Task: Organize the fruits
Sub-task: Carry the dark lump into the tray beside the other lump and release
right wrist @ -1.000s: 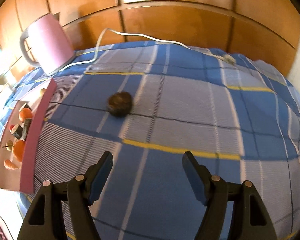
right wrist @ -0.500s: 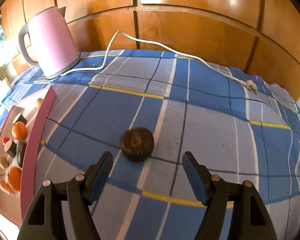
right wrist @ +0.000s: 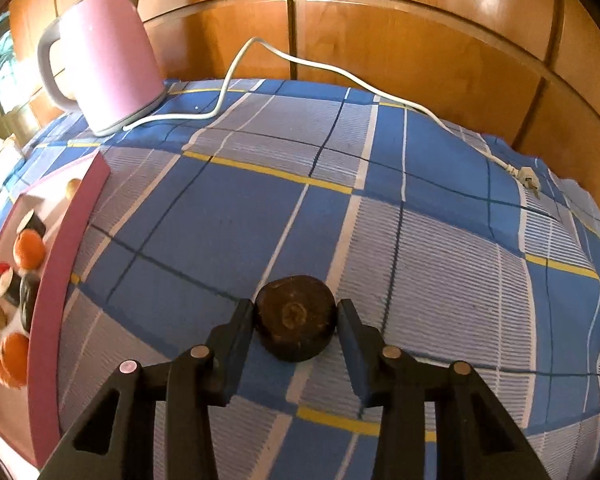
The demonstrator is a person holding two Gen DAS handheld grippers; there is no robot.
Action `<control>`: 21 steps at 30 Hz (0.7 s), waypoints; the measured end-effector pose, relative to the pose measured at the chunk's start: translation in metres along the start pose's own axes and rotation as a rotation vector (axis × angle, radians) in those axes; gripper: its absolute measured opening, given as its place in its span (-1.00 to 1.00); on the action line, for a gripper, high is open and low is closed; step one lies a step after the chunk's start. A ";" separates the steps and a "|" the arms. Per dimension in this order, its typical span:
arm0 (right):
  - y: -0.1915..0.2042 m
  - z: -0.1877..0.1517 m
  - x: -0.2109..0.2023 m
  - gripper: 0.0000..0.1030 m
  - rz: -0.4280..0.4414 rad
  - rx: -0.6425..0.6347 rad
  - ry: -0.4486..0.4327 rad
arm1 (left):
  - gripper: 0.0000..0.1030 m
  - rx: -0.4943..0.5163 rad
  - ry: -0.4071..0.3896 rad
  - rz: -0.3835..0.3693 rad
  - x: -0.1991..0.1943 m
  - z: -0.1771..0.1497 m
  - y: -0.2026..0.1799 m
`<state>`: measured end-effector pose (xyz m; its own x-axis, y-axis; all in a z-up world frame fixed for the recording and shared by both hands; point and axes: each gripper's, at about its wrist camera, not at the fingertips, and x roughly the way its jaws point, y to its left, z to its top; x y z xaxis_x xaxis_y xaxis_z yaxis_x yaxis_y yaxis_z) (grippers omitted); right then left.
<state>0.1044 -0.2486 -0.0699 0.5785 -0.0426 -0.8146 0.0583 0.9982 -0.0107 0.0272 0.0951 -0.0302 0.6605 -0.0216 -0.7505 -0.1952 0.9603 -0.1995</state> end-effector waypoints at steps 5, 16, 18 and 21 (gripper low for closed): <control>-0.005 -0.018 -0.014 -0.17 0.034 0.004 0.005 | 0.78 0.014 -0.005 -0.009 -0.003 -0.001 -0.004; 0.000 -0.052 -0.040 -0.17 0.126 0.023 0.014 | 0.78 0.030 -0.008 -0.025 -0.010 -0.004 -0.009; 0.002 -0.054 -0.043 -0.17 0.156 0.030 0.015 | 0.78 0.027 -0.010 -0.026 -0.011 -0.005 -0.009; 0.010 -0.054 -0.048 -0.17 0.192 0.021 0.011 | 0.78 0.023 -0.014 -0.026 -0.014 -0.005 -0.007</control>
<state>0.0334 -0.2346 -0.0620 0.5718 0.1495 -0.8066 -0.0353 0.9868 0.1579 0.0161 0.0874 -0.0217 0.6751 -0.0427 -0.7365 -0.1612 0.9657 -0.2037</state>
